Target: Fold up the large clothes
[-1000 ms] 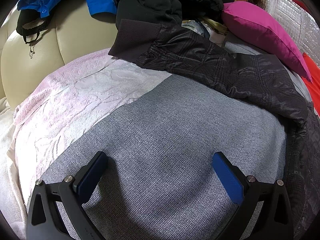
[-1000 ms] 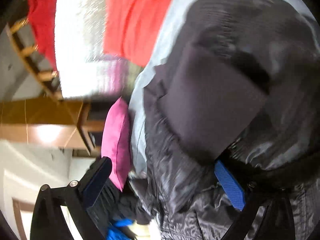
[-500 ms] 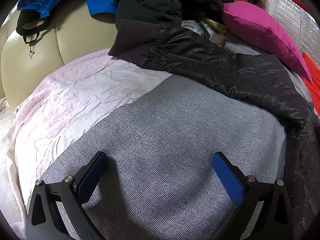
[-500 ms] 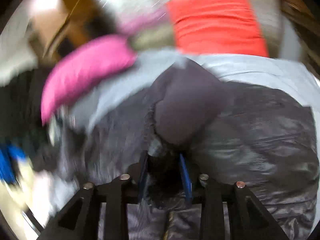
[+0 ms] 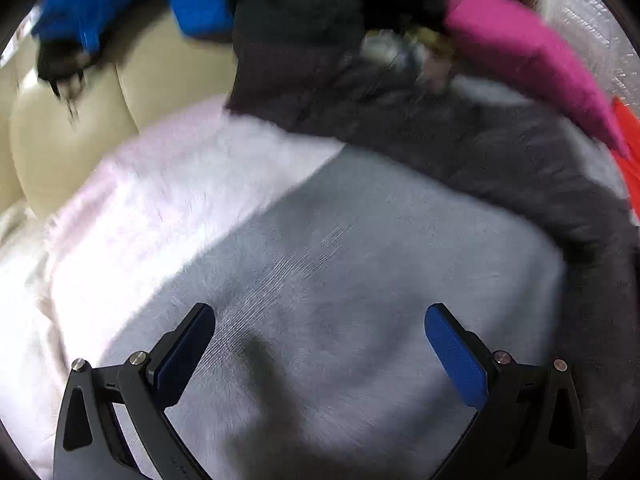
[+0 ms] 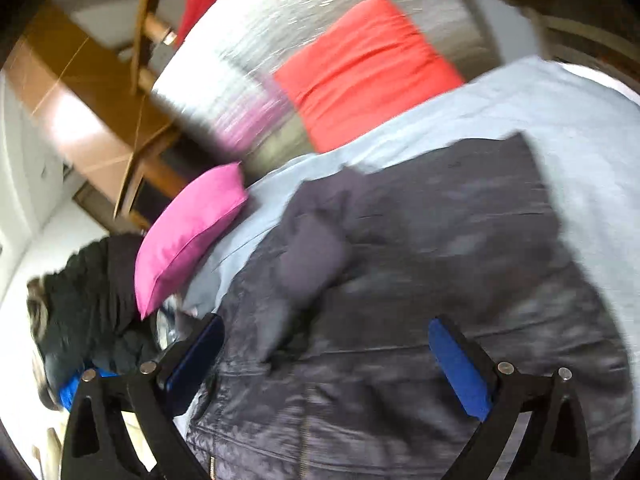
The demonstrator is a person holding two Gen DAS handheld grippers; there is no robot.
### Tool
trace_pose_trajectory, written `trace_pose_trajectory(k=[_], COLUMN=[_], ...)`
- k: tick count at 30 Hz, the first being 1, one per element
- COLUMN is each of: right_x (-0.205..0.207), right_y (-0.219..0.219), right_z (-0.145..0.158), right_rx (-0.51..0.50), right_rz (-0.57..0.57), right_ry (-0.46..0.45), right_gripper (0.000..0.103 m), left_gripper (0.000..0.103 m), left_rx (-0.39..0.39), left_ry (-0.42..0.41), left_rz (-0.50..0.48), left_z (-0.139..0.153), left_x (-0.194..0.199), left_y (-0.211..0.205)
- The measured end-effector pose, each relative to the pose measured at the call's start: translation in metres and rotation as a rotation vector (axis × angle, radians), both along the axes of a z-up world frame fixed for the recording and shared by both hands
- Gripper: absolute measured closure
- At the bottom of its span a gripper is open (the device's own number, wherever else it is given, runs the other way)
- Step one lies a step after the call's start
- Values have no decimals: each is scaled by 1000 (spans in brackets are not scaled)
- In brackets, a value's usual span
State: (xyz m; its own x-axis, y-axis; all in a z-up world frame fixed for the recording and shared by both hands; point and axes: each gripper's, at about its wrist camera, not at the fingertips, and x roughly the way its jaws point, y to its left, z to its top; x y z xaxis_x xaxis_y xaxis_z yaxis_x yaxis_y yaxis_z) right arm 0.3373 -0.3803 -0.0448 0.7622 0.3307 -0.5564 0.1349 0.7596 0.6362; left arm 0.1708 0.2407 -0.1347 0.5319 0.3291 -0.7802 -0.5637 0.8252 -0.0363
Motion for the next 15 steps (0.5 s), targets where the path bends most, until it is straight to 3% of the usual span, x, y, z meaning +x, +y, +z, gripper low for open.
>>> trace_pose_trajectory(k=[3, 6, 8, 10, 15], right_x=[4, 4, 1, 3, -1], right_y=[-14, -20, -19, -16, -19], right_z=[-22, -39, -44, -46, -49], right_rx=[66, 124, 115, 105, 117], right_rz=[-20, -17, 3, 17, 31], right_ry=[0, -7, -26, -39, -66], right_gripper=[0, 0, 0, 0, 0], left_gripper=[0, 0, 0, 0, 0], left_rx=[174, 277, 319, 347, 421], left_ry=[-146, -151, -130, -101, 39], left_rz=[-177, -501, -689, -812, -899], left_z=[60, 90, 90, 82, 48], left_x=[2, 28, 50, 72, 132], left_y=[-73, -172, -239, -290, -380])
